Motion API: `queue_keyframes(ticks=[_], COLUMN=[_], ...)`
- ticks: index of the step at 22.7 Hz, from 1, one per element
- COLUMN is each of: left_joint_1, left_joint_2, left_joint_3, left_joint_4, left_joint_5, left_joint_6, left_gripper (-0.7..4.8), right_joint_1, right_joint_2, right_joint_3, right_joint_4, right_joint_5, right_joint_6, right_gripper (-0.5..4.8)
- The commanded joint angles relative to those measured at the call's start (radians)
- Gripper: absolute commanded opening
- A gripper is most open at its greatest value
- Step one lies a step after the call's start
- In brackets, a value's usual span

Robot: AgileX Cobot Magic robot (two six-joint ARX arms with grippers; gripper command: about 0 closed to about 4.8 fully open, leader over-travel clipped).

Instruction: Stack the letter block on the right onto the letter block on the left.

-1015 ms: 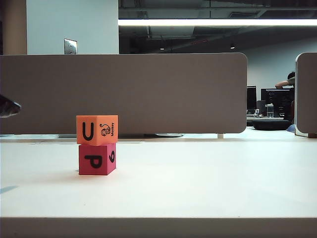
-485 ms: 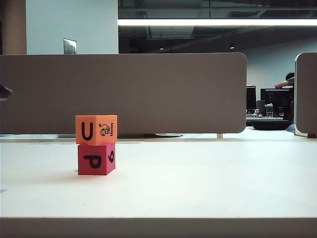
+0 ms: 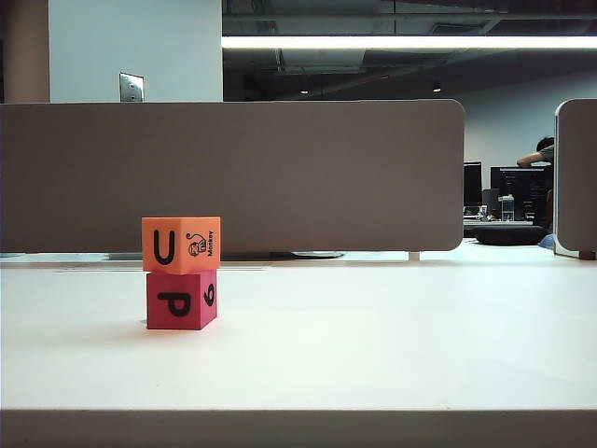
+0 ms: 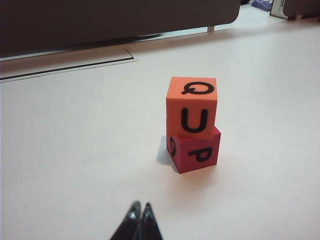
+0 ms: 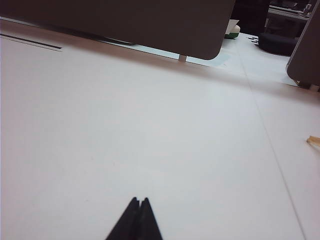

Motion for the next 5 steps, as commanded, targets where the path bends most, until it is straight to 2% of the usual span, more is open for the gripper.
queue_keyframes(ticks=[1, 5], left_joint_1=[0.000, 0.000], left_joint_2=[-0.001, -0.001], left_joint_3=[0.003, 0.003], left_joint_4=[0.002, -0.010], left_joint_5=[-0.008, -0.013], left_joint_6=[0.002, 0.000], left_gripper=[-0.06, -0.06], right_joint_1=[-0.001, 0.000], right_joint_2=[-0.002, -0.003], right_joint_3=[-0.005, -0.005], right_joint_4=[0.014, 0.014], right_joint_5=[0.000, -0.001], right_joint_6=[0.004, 0.004], right_gripper=[-0.01, -0.01])
